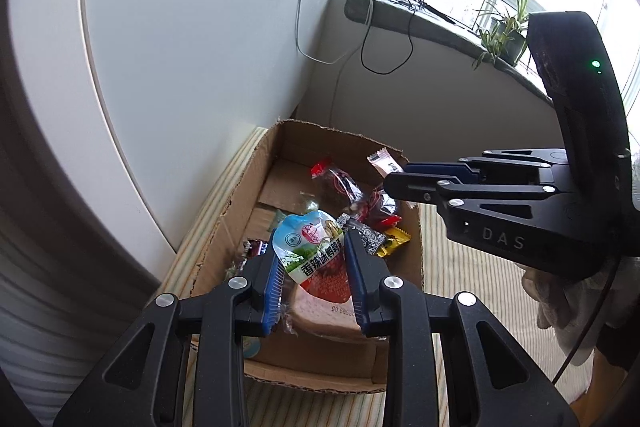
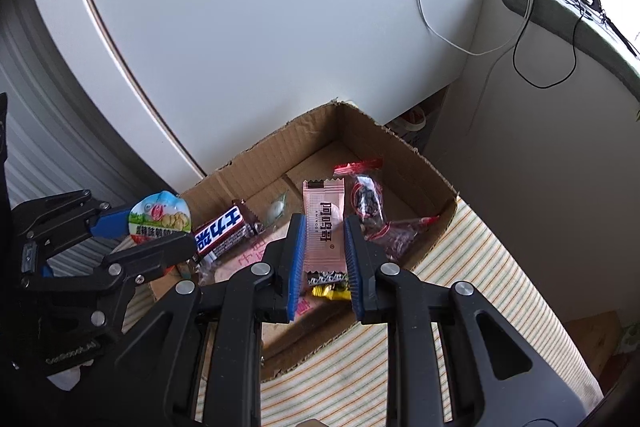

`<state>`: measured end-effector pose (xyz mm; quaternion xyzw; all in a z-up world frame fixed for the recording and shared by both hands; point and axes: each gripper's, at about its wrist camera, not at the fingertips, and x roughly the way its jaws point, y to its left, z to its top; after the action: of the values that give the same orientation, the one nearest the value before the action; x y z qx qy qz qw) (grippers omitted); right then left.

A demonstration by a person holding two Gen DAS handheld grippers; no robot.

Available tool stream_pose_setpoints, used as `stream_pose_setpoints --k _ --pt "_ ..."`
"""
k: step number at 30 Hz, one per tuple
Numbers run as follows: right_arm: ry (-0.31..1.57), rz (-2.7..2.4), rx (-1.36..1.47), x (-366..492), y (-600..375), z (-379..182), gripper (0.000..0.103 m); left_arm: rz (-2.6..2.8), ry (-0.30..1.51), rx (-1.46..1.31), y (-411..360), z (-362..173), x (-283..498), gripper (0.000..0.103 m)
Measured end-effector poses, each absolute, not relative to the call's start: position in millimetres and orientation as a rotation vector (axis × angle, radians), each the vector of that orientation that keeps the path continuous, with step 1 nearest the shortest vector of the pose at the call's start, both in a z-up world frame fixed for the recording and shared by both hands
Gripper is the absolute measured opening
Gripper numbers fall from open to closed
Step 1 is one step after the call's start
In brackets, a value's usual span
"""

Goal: Organize snacks
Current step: 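Open both tools over the box to drop the jelly cup and candy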

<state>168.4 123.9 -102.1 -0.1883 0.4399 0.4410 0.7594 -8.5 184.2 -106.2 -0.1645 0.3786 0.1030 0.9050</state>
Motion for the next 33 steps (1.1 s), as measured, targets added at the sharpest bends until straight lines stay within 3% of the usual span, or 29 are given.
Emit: stream_pose_setpoints --k 2,5,13,23,27,31,33 --pt "0.960 0.954 -0.402 170 126 -101 0.028 0.204 0.774 -0.351 186 -106 -9 0.030" --pt "0.954 0.943 -0.393 171 126 -99 0.061 0.209 0.774 -0.343 185 -105 -9 0.032" --pt "0.937 0.923 -0.361 173 112 -91 0.062 0.232 0.772 -0.354 187 -100 -14 0.039" --pt "0.904 0.916 -0.311 161 88 -65 0.062 0.241 0.761 -0.348 183 -79 -26 0.040" --pt "0.883 0.909 -0.300 150 77 -53 0.065 0.259 0.749 -0.338 178 -68 -37 0.054" --pt "0.866 0.895 -0.248 140 63 -38 0.070 0.276 0.749 -0.325 171 -56 -46 0.056" --pt "0.865 0.882 -0.220 135 55 -32 0.070 0.293 0.756 -0.318 168 -50 -50 0.065"
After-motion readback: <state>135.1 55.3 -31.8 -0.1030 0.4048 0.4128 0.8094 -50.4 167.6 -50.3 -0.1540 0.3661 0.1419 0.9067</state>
